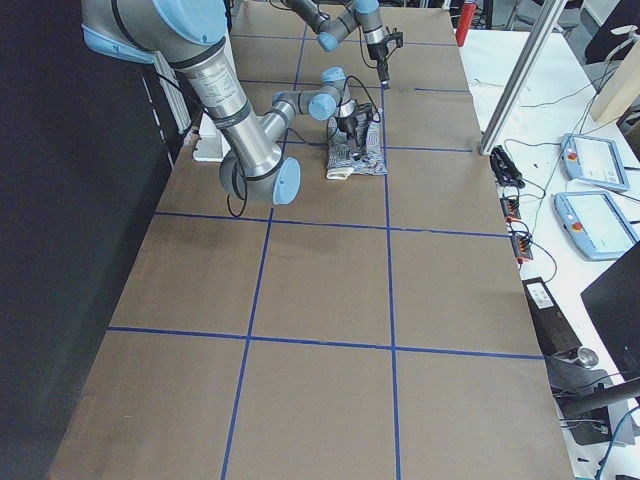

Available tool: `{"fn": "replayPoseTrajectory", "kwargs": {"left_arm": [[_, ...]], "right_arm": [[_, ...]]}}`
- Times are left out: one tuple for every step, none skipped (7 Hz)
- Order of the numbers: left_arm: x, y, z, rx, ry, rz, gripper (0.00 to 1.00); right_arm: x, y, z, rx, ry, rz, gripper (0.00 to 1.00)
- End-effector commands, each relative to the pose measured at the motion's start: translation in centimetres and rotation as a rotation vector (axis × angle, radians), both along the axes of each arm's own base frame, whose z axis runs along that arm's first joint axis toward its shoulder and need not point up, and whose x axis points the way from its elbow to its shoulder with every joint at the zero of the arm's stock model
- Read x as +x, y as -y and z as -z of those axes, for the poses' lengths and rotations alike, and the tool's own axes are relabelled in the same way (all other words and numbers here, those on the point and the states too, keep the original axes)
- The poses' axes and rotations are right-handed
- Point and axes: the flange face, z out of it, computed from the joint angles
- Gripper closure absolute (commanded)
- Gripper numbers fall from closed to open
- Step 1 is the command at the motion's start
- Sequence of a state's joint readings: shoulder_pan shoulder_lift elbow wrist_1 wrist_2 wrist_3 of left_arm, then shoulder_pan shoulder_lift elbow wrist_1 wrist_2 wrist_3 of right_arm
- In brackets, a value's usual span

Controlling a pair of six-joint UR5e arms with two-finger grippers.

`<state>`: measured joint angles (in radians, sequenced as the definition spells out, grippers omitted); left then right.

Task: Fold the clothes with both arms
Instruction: 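Raise the left gripper away while the right gripper presses the fold flat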

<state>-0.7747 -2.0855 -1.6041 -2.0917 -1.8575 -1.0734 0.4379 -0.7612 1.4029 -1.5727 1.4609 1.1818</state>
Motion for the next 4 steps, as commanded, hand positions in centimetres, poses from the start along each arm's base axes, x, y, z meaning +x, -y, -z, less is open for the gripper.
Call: {"fn": "replayPoseTrajectory", "kwargs": {"left_arm": [[0.0, 0.0, 0.0, 0.001, -0.001, 0.000, 0.00], [-0.1, -0.1, 0.2, 0.003, -0.004, 0.000, 0.00], [-0.1, -0.2, 0.5, -0.007, -0.013, 0.006, 0.00], [0.1, -0.3, 0.5, -0.015, -0.017, 0.007, 0.00]], "right_arm": [[0.5, 6.1, -0.9, -0.010, -0.070, -0.038, 0.00], [1.5, 9.5, -0.8, -0.021, -0.085, -0.061, 0.00], [2.4, 12.3, -2.6, -0.002, -0.087, -0.070, 0.00], [4.2, 15.1, -3.8, -0.013, -0.083, -0.073, 0.00]]}}
